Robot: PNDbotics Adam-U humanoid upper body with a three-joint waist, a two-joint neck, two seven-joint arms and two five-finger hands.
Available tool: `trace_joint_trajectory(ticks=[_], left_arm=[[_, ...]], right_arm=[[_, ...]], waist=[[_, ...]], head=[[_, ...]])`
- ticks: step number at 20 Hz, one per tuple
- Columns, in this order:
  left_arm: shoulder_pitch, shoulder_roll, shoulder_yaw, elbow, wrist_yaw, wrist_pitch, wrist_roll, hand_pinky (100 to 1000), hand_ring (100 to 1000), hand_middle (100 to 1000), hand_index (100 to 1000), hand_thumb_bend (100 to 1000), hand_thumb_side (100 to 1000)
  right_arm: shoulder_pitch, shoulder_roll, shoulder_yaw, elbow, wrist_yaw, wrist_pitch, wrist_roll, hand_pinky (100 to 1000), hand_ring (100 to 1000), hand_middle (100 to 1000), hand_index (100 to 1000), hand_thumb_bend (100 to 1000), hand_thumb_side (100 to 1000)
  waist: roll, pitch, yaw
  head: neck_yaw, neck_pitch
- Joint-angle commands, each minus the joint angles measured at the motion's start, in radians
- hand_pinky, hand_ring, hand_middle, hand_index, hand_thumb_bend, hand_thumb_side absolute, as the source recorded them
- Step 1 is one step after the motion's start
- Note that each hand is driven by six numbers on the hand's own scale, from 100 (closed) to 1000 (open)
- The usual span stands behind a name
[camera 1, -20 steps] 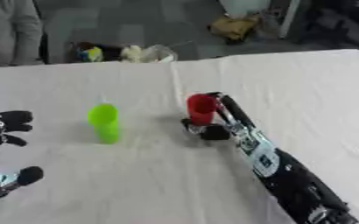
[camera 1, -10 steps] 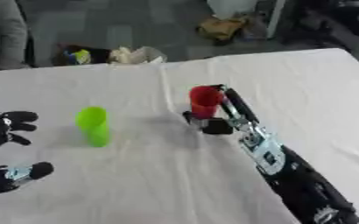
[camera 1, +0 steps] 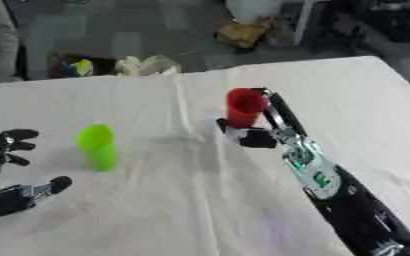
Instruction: Pour the contents of one cup into another cup.
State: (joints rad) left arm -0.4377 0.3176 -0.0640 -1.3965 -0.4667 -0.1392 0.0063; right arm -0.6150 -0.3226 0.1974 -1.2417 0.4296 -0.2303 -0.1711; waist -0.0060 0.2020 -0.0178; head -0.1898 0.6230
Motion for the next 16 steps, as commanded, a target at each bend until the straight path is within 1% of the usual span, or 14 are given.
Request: trace_joint_trajectory(ticks=[1, 9, 16], left_arm=[[-0.031, 0.015, -0.010, 0.041, -0.026, -0.019, 0.031, 630, 766, 810, 837, 876, 542], [-0.093, -0.020, -0.014, 0.180, -0.060, -0.057, 0.101, 625, 755, 796, 818, 874, 539], [-0.140, -0.035, -0.019, 0.242, -0.088, -0.081, 0.113, 623, 748, 783, 813, 857, 536]], right_arm=[[-0.011, -0.026, -0.011, -0.039, -0.015, 0.006, -0.006, 869, 813, 158, 323, 100, 100], [-0.003, -0.024, -0.011, -0.064, -0.028, 0.012, -0.011, 869, 811, 156, 322, 100, 100], [0.000, -0.020, -0.009, -0.070, -0.032, 0.013, -0.013, 869, 810, 154, 321, 100, 100]], waist=[[-0.002, -0.018, -0.006], [-0.011, -0.014, -0.025], [-0.011, -0.013, -0.039]], head=[[0.005, 0.000], [0.012, -0.002], [0.017, -0.002]])
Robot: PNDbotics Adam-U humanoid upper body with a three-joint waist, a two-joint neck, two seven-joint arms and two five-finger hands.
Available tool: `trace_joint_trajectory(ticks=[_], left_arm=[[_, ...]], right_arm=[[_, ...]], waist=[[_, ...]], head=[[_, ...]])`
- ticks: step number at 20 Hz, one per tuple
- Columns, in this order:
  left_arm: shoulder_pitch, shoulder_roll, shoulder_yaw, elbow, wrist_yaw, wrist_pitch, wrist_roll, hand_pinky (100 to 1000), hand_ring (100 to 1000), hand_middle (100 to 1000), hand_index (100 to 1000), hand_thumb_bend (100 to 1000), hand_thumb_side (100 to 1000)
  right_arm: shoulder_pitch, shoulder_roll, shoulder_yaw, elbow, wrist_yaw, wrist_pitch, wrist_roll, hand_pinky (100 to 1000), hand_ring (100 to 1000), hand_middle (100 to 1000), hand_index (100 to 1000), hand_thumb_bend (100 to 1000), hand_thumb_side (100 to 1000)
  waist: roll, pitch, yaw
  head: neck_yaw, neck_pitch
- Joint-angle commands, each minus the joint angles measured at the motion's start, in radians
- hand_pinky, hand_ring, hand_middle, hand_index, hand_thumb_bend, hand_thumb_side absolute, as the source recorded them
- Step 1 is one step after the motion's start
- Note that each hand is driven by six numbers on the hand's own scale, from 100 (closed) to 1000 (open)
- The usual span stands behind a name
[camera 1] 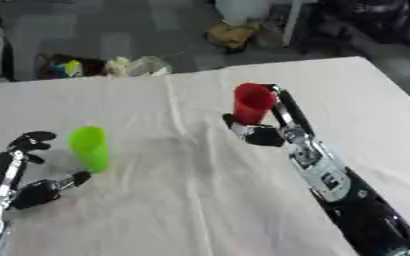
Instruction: Pour the contents of one cup into another cup.
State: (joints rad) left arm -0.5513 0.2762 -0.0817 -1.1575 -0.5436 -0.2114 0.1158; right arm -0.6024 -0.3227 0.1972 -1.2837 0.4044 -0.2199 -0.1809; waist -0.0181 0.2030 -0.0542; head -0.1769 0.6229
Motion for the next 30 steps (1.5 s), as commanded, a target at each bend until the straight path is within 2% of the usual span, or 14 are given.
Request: trace_joint_trajectory(ticks=[1, 11, 22, 30], left_arm=[[-0.032, 0.005, -0.003, 0.008, -0.014, -0.011, 0.002, 623, 747, 782, 812, 853, 535], [-0.083, 0.001, 0.001, 0.041, -0.027, -0.014, -0.007, 621, 740, 774, 807, 841, 525], [-0.113, 0.006, 0.008, 0.079, -0.032, -0.004, -0.009, 616, 725, 755, 796, 833, 531], [-0.130, -0.002, 0.012, 0.118, -0.020, -0.009, -0.007, 597, 656, 690, 748, 806, 525]], right_arm=[[-0.012, -0.019, -0.009, -0.029, -0.007, 0.003, -0.004, 869, 810, 154, 320, 100, 100], [-0.010, -0.015, -0.006, -0.042, -0.016, 0.005, -0.006, 869, 808, 152, 319, 100, 100], [-0.012, -0.010, -0.002, -0.048, -0.018, 0.005, -0.007, 869, 807, 149, 317, 100, 100], [-0.013, -0.005, -0.001, -0.046, -0.016, 0.005, -0.009, 869, 807, 147, 315, 100, 100]], waist=[[0.001, -0.014, -0.005], [-0.004, -0.014, -0.031], [-0.014, 0.000, -0.062], [-0.017, 0.007, -0.077]], head=[[0.004, -0.002], [0.009, -0.004], [0.012, -0.008], [0.013, -0.011]])
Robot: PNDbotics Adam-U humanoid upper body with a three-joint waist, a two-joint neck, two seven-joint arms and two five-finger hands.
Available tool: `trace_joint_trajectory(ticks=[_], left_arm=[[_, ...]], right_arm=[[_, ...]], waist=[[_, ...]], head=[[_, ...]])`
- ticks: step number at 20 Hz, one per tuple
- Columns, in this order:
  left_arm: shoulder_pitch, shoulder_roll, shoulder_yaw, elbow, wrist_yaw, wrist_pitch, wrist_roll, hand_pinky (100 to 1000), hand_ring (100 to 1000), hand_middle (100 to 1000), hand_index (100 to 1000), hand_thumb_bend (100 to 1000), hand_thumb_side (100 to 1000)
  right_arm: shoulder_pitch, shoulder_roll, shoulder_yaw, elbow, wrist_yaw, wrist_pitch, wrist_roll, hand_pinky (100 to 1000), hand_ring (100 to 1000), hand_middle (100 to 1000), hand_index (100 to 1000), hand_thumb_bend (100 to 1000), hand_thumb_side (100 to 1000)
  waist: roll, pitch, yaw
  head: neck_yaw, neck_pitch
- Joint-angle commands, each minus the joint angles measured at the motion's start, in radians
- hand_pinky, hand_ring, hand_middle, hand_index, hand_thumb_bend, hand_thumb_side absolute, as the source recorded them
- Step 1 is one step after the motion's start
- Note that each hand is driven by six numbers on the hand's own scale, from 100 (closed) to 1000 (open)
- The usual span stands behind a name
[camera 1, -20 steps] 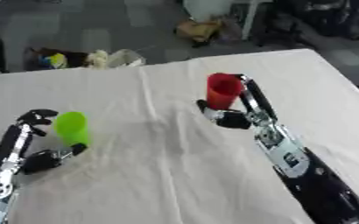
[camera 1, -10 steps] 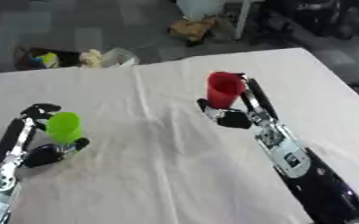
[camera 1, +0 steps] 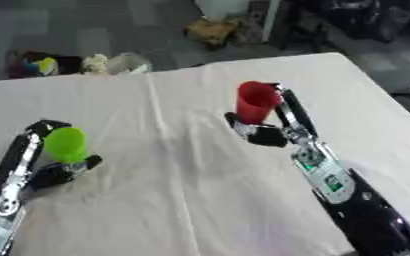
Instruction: Pour the contents of one cup into another cup.
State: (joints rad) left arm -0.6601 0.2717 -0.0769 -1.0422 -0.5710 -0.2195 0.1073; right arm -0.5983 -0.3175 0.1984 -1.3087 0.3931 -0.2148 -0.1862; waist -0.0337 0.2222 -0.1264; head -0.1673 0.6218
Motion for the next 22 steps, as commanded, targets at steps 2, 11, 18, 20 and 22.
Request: trace_joint_trajectory(ticks=[2, 11, 18, 20, 22], left_arm=[[-0.027, 0.000, 0.007, 0.009, 0.013, -0.005, 0.002, 590, 627, 664, 739, 799, 518], [-0.042, -0.006, 0.003, 0.024, 0.024, -0.004, -0.005, 487, 384, 411, 596, 426, 394], [-0.028, 0.000, 0.001, -0.002, 0.067, 0.019, -0.001, 413, 182, 215, 528, 184, 347], [-0.018, 0.007, -0.003, -0.033, 0.080, 0.031, 0.001, 406, 164, 193, 517, 152, 332], [-0.005, 0.017, -0.016, -0.076, 0.096, 0.038, -0.007, 403, 161, 189, 517, 149, 325]], right_arm=[[-0.018, -0.009, -0.002, -0.020, -0.004, 0.000, -0.004, 869, 807, 147, 315, 100, 100], [-0.015, -0.009, -0.002, -0.018, -0.005, 0.001, -0.006, 868, 807, 146, 315, 100, 100], [-0.008, -0.015, -0.004, -0.023, -0.007, 0.004, -0.009, 868, 806, 146, 315, 100, 100], [-0.006, -0.020, -0.006, -0.030, -0.010, 0.005, -0.010, 869, 806, 147, 316, 100, 100], [-0.006, -0.028, -0.007, -0.040, -0.013, 0.008, -0.011, 868, 804, 150, 318, 100, 100]], waist=[[-0.001, -0.011, -0.007], [0.000, -0.013, -0.007], [-0.001, -0.021, 0.007], [-0.002, -0.025, 0.012], [-0.003, -0.031, 0.018]], head=[[0.004, -0.010], [0.006, -0.007], [0.005, -0.001], [0.007, 0.002], [0.007, 0.004]])
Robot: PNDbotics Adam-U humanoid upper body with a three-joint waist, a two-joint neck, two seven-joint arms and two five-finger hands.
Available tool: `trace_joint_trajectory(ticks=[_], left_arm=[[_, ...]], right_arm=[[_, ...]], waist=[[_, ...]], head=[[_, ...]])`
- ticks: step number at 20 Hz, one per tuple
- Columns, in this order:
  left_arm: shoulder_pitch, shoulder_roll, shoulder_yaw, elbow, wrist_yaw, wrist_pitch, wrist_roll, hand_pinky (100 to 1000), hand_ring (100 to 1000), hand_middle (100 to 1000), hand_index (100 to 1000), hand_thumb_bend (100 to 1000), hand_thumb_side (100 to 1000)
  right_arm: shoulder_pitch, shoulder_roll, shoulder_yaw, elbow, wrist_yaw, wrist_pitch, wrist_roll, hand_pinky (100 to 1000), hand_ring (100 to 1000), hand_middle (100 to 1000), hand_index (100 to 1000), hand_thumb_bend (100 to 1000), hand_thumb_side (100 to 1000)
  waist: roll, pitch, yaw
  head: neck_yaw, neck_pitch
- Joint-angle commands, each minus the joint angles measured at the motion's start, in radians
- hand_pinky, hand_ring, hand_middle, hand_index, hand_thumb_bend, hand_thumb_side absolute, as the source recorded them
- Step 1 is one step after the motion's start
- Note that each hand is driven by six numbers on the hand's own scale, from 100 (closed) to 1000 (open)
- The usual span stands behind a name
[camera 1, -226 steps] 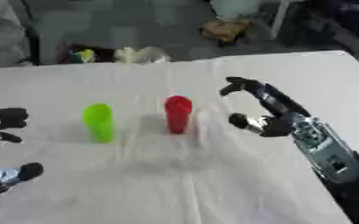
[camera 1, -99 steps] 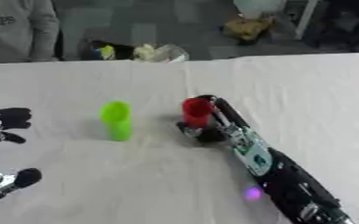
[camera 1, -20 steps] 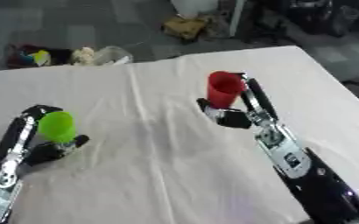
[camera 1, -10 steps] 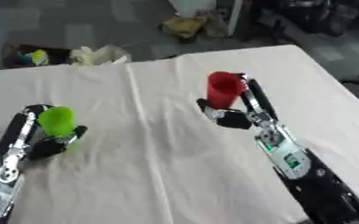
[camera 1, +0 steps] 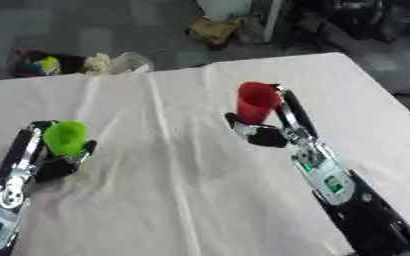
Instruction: Pour the contents of one cup into another cup.
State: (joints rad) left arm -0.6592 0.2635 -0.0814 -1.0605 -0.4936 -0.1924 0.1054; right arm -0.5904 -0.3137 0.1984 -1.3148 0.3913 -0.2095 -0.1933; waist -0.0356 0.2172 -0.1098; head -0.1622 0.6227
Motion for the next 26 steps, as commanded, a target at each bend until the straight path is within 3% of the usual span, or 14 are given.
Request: trace_joint_trajectory(ticks=[1, 9, 18, 26], left_arm=[[0.001, 0.032, -0.019, -0.079, 0.026, 0.014, -0.013, 403, 161, 189, 517, 149, 325], [0.039, 0.049, -0.076, -0.161, 0.036, 0.035, -0.081, 402, 159, 179, 505, 151, 325], [0.046, 0.023, -0.150, -0.176, 0.029, 0.003, -0.179, 409, 165, 181, 507, 160, 337], [0.043, 0.012, -0.208, -0.216, 0.038, -0.027, -0.247, 410, 165, 180, 506, 165, 335]], right_arm=[[-0.014, -0.037, -0.007, -0.040, -0.013, 0.005, -0.003, 868, 804, 150, 318, 100, 100], [-0.032, -0.087, -0.005, -0.114, -0.033, 0.022, 0.005, 867, 797, 162, 328, 100, 100], [-0.100, -0.122, 0.026, -0.177, -0.044, 0.030, 0.067, 869, 787, 169, 339, 100, 100], [-0.174, -0.120, 0.065, -0.174, 0.027, 0.002, 0.132, 871, 775, 168, 343, 100, 100]], waist=[[-0.001, -0.028, 0.004], [-0.012, -0.052, 0.020], [-0.028, -0.076, 0.025], [-0.040, -0.086, 0.054]], head=[[0.002, 0.004], [0.006, 0.013], [0.005, 0.020], [-0.001, 0.023]])
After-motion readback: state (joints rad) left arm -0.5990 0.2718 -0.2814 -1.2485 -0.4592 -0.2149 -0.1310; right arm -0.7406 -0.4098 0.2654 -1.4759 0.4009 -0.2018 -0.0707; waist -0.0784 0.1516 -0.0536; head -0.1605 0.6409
